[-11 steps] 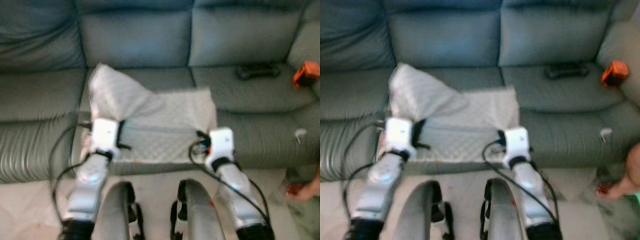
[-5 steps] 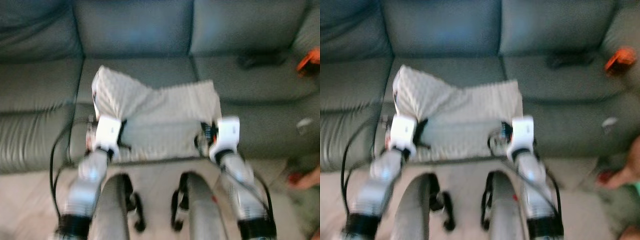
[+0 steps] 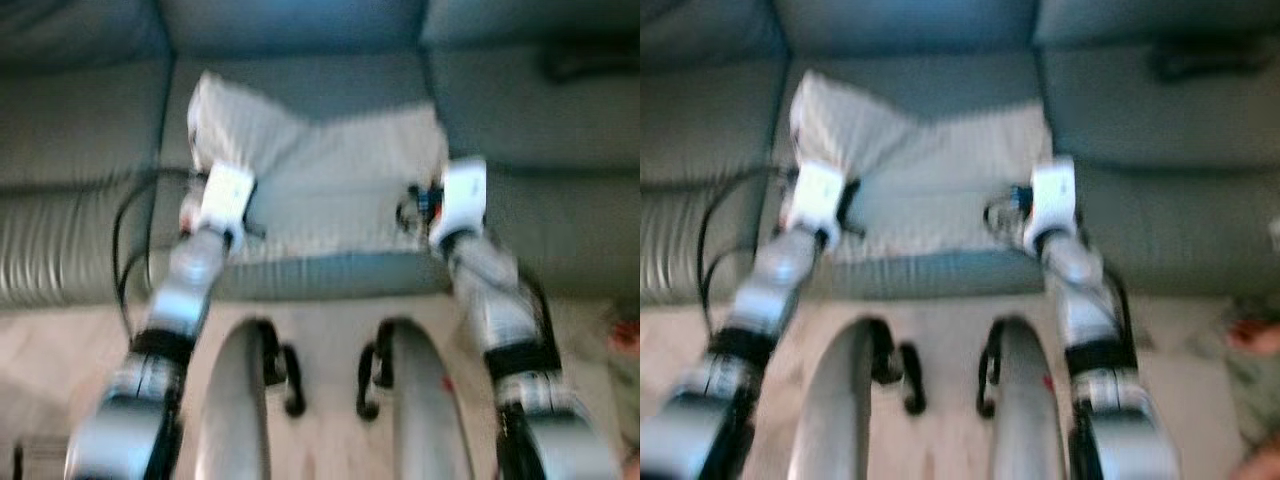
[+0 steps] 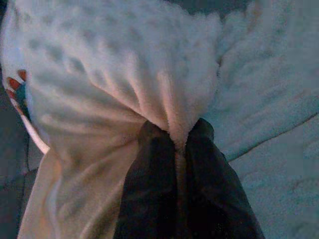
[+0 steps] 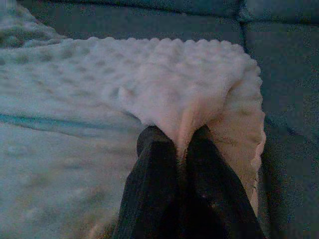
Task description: Move the pillow to the sofa
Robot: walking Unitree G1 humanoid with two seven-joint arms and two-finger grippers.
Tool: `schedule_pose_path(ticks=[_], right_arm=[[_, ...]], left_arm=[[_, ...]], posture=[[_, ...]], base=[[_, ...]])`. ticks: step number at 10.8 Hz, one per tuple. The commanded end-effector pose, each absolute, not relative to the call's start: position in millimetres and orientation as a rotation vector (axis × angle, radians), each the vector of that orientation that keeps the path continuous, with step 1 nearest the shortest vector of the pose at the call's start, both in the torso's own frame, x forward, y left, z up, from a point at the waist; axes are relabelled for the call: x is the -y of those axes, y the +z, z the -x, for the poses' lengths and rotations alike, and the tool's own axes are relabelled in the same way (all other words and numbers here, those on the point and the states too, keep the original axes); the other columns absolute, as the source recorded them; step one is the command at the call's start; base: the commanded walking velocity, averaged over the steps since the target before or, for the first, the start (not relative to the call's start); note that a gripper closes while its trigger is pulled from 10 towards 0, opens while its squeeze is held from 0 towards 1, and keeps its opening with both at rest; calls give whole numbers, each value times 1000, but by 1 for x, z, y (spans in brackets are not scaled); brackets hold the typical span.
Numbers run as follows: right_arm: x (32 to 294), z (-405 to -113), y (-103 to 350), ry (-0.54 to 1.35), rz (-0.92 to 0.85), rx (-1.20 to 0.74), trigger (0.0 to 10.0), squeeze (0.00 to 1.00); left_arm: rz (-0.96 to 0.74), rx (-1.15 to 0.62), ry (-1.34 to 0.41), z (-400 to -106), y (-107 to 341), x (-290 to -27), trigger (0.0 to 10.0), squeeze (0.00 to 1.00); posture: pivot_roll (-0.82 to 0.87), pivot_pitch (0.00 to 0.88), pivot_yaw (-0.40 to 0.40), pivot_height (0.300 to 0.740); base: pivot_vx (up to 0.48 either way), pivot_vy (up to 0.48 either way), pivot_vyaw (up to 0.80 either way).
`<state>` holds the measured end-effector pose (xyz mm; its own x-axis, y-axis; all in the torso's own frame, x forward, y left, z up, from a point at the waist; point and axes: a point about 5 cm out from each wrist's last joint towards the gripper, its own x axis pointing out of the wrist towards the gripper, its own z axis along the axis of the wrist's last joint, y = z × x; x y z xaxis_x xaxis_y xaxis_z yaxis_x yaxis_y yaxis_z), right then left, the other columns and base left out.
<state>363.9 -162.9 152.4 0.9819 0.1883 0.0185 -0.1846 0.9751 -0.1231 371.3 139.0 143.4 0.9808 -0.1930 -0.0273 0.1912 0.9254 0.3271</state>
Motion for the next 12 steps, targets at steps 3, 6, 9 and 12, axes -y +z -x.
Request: schedule_pose_path(ticks=[3, 6, 9, 12], right_arm=[[179, -375, 159, 129, 115, 36, 10000, 0], [175, -371, 152, 128, 62, 46, 10000, 1000], [167, -368, 145, 146, 43, 65, 10000, 1000], [164, -361, 142, 145, 36, 85, 10000, 1000]], left_arm=[[-348, -65, -45, -387, 141, -158, 10000, 0], [-372, -41, -80, -396, 155, -151, 10000, 1000], [-458, -25, -78, -396, 152, -149, 10000, 1000], [-494, 8, -33, -397, 155, -151, 10000, 1000]], posture=[[-29, 503, 72, 632], [-41, 494, 62, 632], [-47, 484, 66, 632], [-64, 445, 53, 632]], base=[[0, 0, 0], [0, 0, 0], [0, 0, 0], [0, 0, 0]])
